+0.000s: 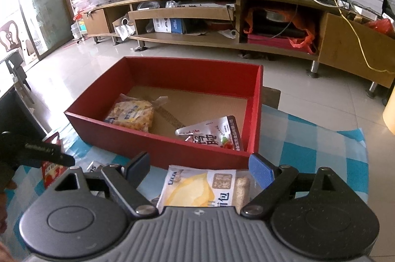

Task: Organize snacks
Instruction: 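Move the left tool to the red sauce packet while the right tool approaches the HORSH toast bread pack, then close the left tool on the red packet while the right tool grasps the bread pack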

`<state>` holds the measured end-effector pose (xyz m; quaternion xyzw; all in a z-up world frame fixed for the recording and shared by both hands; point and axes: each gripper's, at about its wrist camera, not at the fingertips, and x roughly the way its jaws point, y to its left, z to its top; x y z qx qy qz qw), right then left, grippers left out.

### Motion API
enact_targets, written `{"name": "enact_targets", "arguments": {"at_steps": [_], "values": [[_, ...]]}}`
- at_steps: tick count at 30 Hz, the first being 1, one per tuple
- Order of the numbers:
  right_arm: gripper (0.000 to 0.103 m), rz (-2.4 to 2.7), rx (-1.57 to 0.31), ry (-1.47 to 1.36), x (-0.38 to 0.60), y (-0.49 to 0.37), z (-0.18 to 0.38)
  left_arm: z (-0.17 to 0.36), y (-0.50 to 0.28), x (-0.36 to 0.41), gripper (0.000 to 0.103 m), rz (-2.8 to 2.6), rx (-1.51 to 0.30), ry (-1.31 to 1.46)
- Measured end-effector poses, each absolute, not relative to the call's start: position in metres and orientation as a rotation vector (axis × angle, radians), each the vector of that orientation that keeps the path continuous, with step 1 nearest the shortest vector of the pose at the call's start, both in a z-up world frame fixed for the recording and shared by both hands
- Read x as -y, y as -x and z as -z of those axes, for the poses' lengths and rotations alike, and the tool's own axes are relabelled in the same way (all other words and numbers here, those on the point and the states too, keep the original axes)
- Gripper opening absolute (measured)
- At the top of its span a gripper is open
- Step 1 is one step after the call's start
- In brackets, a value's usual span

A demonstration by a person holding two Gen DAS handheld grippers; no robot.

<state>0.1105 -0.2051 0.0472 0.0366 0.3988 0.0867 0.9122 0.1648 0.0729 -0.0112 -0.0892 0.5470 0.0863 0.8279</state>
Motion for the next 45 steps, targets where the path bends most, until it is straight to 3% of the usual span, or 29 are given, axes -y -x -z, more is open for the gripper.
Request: {"name": "enact_targets", "arguments": {"at_steps": [11,13,18,22,36,41,44,45], "values": [[0.086,-0.175,-0.831,-0.064,0.208,-0.108,-0.048,0.007,-0.138,-0.053,0.070,-0.042,-1.164,-0.001],[0.086,-0.173,-0.832,-0.066,0.208,-0.102,-0.049,0.007,-0.127,-0.053,0.070,0.001,-1.178,-0.015],[0.086,-0.160,-0.854,-0.098,0.216,-0.083,-0.050,0.005,-0.094,-0.051,0.070,0.082,-1.197,-0.053],[0.086,-0.130,-0.863,-0.110,0.226,-0.074,-0.050,0.006,-0.086,-0.055,0.091,0.067,-1.192,-0.057],[0.087,-0.134,-0.920,-0.053,0.205,-0.095,-0.035,0.019,-0.108,-0.044,0.101,0.013,-1.200,-0.053],[0.098,-0.148,-0.967,0.036,0.186,-0.098,-0.015,0.021,-0.109,-0.044,0.103,0.011,-1.197,-0.052],[0.097,-0.154,-0.960,0.072,0.184,-0.095,-0.012,0.020,-0.106,-0.044,0.100,0.021,-1.188,-0.060],[0.091,-0.153,-0.959,0.072,0.186,-0.095,-0.013,0.019,-0.106,-0.044,0.098,0.028,-1.186,-0.060]]}}
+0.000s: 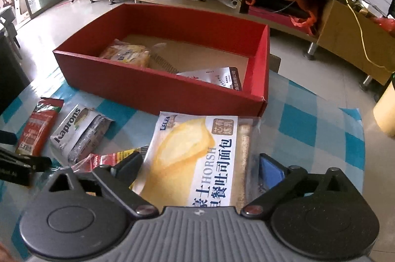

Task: Organize snacks
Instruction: 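Close the left tool on the red packet while the right tool grasps the bread pack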

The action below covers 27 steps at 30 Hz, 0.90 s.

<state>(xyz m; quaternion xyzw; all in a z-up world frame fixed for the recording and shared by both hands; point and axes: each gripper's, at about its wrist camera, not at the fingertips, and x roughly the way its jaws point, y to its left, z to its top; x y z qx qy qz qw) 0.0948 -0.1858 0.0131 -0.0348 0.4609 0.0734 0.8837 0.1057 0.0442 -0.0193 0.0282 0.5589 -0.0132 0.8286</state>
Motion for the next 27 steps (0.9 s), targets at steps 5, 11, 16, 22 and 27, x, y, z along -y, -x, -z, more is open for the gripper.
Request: {"name": "enact_targets", "arguments": {"at_steps": [5,11,16,22,27], "values": [[0.076,-0.162,-0.962,0.054,0.199,-0.092,-0.019,0.010,-0.104,-0.045,0.075,0.058,-1.177,-0.064],[0.073,-0.180,-0.959,0.017,0.206,-0.086,-0.026,0.007,-0.108,-0.050,0.065,0.057,-1.190,-0.028],[0.073,-0.207,-0.940,-0.032,0.208,-0.082,-0.036,0.006,-0.107,-0.051,0.063,0.053,-1.195,-0.017],[0.073,-0.224,-0.903,-0.091,0.216,-0.079,-0.049,-0.003,-0.104,-0.053,0.061,0.068,-1.181,0.015],[0.072,-0.229,-0.883,-0.113,0.218,-0.079,-0.056,-0.018,-0.097,-0.047,0.060,0.087,-1.148,0.016]]}}
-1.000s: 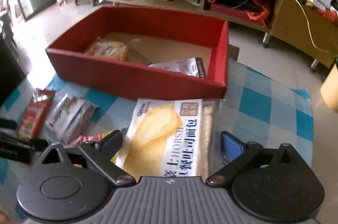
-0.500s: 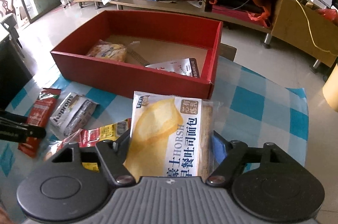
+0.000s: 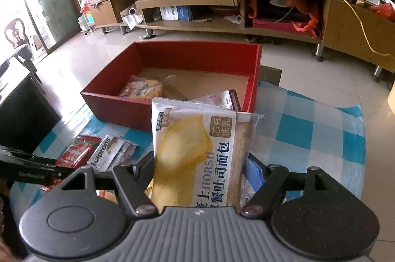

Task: Organize snacks
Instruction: 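Close the left tool on the red packet while the right tool grasps the bread pack, then carry the red packet in the left tool while the right tool carries the bread to the box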

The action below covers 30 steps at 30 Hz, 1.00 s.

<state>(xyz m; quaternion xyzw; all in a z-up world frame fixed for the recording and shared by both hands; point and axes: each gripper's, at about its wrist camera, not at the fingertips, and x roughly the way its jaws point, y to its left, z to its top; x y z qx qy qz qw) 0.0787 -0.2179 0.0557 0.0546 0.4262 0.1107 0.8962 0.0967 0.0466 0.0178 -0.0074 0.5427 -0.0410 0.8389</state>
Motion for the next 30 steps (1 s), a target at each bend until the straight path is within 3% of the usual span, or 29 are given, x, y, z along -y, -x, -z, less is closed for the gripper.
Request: {"name": "enact_targets", "arguments": {"at_steps": [9,13,15,17,19,22,30], "values": [[0.072,-0.247,-0.877,-0.112,0.215,-0.077,-0.057,-0.006,-0.083,-0.043,0.061,0.079,-1.190,-0.017],[0.071,-0.256,-0.879,-0.112,0.213,-0.077,-0.057,0.008,-0.088,-0.042,0.067,0.053,-1.211,-0.044],[0.063,-0.270,-0.879,-0.120,0.214,-0.078,-0.058,0.010,-0.092,-0.041,0.075,0.035,-1.201,-0.054],[0.063,-0.278,-0.883,-0.140,0.216,-0.080,-0.057,0.013,-0.095,-0.041,0.084,0.012,-1.195,-0.061],[0.062,-0.269,-0.886,-0.128,0.216,-0.080,-0.056,0.014,-0.097,-0.043,0.081,0.018,-1.196,-0.038],[0.062,-0.265,-0.917,-0.130,0.216,-0.082,-0.050,0.010,-0.091,-0.041,0.064,0.046,-1.186,-0.053],[0.069,-0.258,-0.987,-0.115,0.213,-0.084,-0.037,0.001,-0.085,-0.042,0.056,0.072,-1.185,-0.010]]}}
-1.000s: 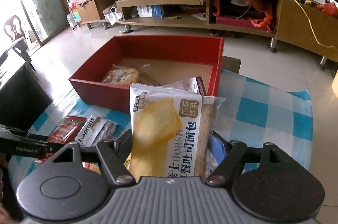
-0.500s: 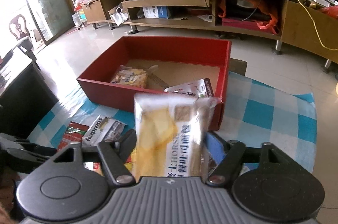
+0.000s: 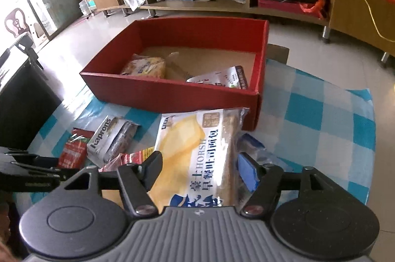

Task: Organize snacks
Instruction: 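Carry the red packet in the left tool while the right tool carries the bread to the box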

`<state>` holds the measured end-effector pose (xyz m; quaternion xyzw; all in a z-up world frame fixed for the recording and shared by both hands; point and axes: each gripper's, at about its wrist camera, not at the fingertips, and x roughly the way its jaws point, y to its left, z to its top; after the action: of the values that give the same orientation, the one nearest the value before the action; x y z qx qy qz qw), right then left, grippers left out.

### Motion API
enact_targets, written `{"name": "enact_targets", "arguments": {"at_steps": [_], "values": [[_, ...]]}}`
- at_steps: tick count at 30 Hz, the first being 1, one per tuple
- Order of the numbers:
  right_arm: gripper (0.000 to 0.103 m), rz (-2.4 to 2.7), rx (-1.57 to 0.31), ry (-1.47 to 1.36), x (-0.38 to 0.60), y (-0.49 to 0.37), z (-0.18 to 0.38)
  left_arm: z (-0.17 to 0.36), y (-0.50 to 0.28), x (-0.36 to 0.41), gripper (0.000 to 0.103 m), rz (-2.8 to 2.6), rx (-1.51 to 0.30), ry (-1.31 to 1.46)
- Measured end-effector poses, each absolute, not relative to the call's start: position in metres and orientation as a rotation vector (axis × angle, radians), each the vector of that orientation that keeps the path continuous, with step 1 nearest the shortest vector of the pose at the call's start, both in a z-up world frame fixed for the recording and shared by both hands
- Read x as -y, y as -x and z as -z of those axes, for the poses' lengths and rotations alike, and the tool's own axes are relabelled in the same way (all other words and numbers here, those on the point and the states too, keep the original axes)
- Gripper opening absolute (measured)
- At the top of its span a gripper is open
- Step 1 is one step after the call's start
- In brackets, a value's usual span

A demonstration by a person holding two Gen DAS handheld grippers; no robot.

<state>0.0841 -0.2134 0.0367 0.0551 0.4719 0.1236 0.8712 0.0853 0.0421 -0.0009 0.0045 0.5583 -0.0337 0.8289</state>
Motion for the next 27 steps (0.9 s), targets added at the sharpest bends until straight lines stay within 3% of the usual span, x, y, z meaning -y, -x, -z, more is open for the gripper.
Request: {"name": "enact_targets", "arguments": {"at_steps": [4,7,14,27], "values": [[0.084,-0.267,-1.005,-0.084,0.200,-0.088,-0.031,-0.005,-0.087,-0.043,0.056,0.083,-1.179,0.017],[0.088,-0.275,-1.009,-0.035,0.188,-0.090,-0.028,-0.007,-0.087,-0.040,0.057,0.103,-1.176,0.022],[0.072,-0.242,-0.983,0.047,0.188,-0.088,-0.024,-0.012,-0.088,-0.042,0.057,0.123,-1.167,0.045],[0.069,-0.279,-0.919,-0.192,0.223,-0.082,-0.052,-0.035,-0.084,-0.035,0.057,0.201,-1.109,0.106]]}}
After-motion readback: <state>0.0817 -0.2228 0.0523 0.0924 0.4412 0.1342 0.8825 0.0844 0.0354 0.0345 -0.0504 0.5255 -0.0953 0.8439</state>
